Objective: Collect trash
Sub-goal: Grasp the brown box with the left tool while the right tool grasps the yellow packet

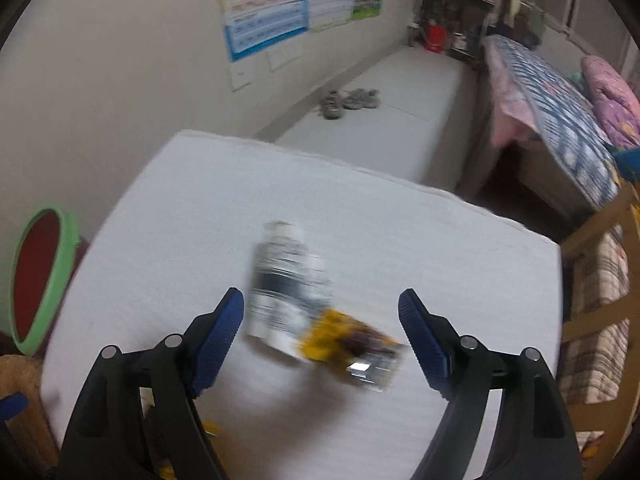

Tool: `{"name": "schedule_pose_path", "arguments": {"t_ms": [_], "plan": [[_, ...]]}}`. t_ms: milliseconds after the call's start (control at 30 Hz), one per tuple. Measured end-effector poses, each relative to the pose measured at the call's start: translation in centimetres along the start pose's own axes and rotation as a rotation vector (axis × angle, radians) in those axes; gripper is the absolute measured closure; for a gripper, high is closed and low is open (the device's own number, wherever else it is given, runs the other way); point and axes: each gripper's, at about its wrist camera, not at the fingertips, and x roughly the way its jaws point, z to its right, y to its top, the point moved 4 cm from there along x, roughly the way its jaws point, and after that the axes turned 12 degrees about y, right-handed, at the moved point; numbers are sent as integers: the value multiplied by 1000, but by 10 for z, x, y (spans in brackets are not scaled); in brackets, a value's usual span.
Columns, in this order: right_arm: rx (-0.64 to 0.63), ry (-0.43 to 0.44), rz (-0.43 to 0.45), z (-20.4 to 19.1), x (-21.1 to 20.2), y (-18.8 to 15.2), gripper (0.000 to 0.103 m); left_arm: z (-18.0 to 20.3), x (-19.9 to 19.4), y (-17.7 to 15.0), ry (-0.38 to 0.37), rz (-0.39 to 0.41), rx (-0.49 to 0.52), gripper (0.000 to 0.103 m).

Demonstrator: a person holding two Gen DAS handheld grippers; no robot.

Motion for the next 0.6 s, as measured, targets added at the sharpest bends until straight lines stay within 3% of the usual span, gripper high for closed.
{"name": "schedule_pose_path", "arguments": {"t_ms": [100, 167, 200, 233, 367, 400, 433, 600], "plan": [[77, 29, -48, 30, 4, -12, 29, 13, 1, -2, -12, -10, 23, 18], [112, 58, -83, 42, 11, -22, 48, 19, 2, -3, -19, -17, 36, 18], [132, 87, -102, 46, 16, -28, 67, 24, 2, -3, -22, -18, 47, 18], [150, 114, -112, 49, 19, -31, 78, 26, 2, -3, -23, -17, 53, 18], [202, 206, -77, 55, 20, -39, 82, 41, 1, 1, -31, -5, 89, 18], [204, 207, -70, 56, 18, -40, 96, 46, 1, 3, -37, -1, 101, 19], [207, 208, -69, 57, 17, -41, 103, 49, 1, 5, -40, 2, 105, 18], [213, 217, -41, 54, -4, -52, 103, 67, 18, 17, -39, 6, 104, 18]]}}
